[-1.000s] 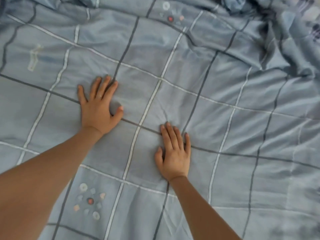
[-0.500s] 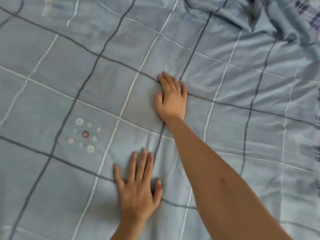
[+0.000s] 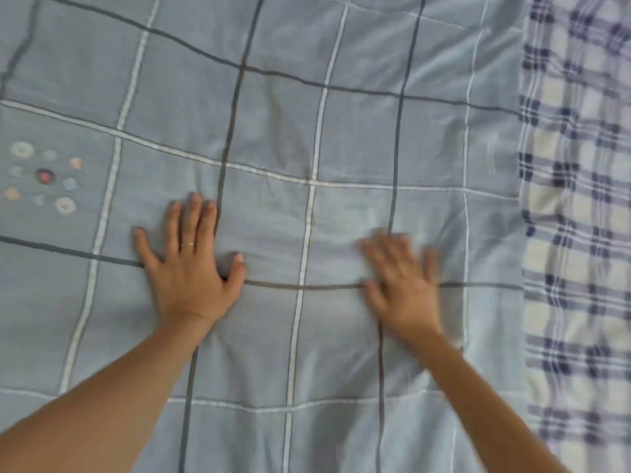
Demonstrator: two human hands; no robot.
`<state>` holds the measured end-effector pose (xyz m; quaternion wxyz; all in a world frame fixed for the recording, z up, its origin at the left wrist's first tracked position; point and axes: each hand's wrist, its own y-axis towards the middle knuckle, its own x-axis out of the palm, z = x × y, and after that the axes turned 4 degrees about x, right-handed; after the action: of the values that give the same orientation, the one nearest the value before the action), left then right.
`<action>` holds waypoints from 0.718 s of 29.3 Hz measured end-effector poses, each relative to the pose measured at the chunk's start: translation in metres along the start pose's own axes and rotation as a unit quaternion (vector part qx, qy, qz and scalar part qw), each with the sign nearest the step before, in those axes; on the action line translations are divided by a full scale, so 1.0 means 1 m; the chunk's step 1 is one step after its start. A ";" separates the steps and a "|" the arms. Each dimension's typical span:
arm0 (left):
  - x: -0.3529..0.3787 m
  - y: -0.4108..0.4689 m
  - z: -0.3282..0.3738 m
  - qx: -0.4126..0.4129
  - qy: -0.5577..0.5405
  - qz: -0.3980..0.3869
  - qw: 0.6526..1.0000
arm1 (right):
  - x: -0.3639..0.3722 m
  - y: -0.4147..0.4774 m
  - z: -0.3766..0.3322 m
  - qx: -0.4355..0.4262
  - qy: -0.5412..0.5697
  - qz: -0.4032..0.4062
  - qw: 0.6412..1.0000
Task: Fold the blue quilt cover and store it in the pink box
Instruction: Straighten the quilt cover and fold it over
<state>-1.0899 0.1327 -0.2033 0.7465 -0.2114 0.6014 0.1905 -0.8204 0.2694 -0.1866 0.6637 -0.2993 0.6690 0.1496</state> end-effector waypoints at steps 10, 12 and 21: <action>-0.011 -0.008 0.005 -0.004 -0.027 -0.010 1.000 | 0.012 -0.124 -0.092 0.099 0.047 -0.021 0.994; -0.008 -0.011 0.004 -0.007 -0.038 0.010 0.999 | 0.027 -0.138 -0.115 0.111 0.039 -0.015 0.993; 0.010 -0.011 0.000 0.002 -0.019 0.067 0.998 | 0.054 -0.139 -0.110 0.124 0.029 0.059 0.990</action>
<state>-1.0819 0.1238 -0.2119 0.7436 -0.1654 0.6006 0.2427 -0.8218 0.0844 -0.2035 0.6659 -0.1787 0.7180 0.0951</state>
